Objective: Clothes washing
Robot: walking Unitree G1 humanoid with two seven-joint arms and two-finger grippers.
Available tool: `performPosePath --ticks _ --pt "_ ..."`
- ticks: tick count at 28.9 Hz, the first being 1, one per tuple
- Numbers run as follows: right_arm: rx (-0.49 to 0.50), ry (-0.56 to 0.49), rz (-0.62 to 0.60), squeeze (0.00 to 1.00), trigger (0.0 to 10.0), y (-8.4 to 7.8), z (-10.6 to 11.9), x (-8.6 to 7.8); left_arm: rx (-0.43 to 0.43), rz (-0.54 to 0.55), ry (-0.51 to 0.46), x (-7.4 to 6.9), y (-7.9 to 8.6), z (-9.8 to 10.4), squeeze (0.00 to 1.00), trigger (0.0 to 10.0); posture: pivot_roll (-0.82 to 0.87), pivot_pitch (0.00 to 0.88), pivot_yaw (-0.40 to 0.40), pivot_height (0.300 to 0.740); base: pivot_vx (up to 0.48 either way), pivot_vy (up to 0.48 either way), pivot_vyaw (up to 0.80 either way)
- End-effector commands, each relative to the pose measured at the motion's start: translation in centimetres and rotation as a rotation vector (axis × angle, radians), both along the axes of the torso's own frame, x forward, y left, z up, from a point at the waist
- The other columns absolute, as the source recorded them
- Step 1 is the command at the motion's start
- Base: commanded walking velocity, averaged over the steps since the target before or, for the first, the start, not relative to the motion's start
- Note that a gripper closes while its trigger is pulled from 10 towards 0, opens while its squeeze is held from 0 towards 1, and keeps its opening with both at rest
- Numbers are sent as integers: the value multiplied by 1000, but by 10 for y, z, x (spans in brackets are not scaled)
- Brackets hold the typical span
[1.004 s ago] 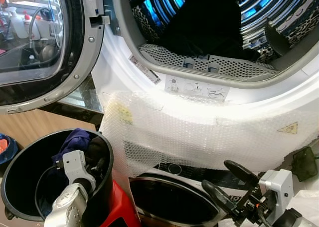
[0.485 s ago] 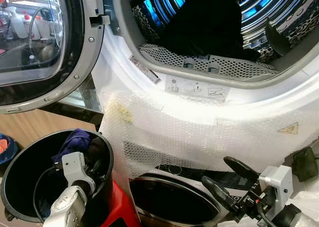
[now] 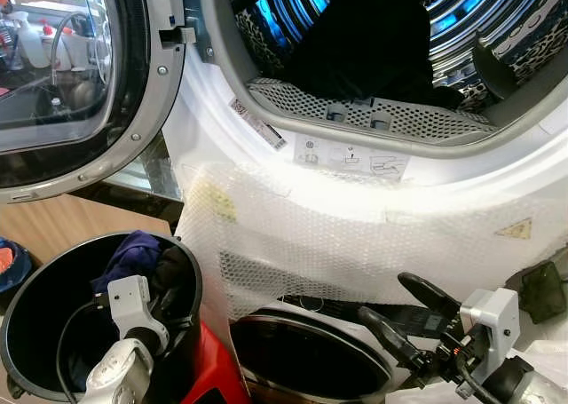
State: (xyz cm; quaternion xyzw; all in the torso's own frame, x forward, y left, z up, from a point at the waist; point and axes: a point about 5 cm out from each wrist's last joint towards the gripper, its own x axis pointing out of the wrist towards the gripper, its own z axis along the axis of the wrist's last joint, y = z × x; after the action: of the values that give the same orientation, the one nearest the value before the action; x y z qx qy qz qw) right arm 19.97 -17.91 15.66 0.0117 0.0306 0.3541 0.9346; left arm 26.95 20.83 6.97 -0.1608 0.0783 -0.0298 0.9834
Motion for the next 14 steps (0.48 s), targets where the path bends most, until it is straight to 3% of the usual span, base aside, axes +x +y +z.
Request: performPosePath --ticks 1,5,6,9,10,11,12,14 --pt "-3 -10 1 0 10000 0 0 2 -51 -84 8 -7 -13 -3 0 0 -62 91 -62 740 0 0 0" --pt "3 -12 4 0 10000 1 1 4 -72 -145 -17 -13 -19 2 0 0 -60 91 -63 740 0 0 0" --pt "4 -14 13 0 10000 1 1 6 -91 -218 -43 -19 -25 9 0 0 -47 88 -72 740 0 0 0" --pt "5 -15 20 0 10000 2 1 8 -110 -287 -63 -24 -32 14 0 0 -47 88 -72 740 0 0 0" --pt "4 -16 24 0 10000 2 1 9 -150 -341 -79 -26 -38 21 0 667 -41 82 -78 740 0 0 0" --pt "3 -17 26 0 10000 2 1 10 -179 -376 -90 -28 -41 25 0 667 -41 82 -78 740 0 0 0" --pt "4 -17 28 0 10000 2 1 10 -189 -426 -109 -30 -46 31 0 9529 -38 78 -79 740 0 0 0" --pt "3 -19 31 0 10000 2 1 12 -205 -538 -155 -37 -55 43 0 10000 -38 78 -79 740 0 0 0"
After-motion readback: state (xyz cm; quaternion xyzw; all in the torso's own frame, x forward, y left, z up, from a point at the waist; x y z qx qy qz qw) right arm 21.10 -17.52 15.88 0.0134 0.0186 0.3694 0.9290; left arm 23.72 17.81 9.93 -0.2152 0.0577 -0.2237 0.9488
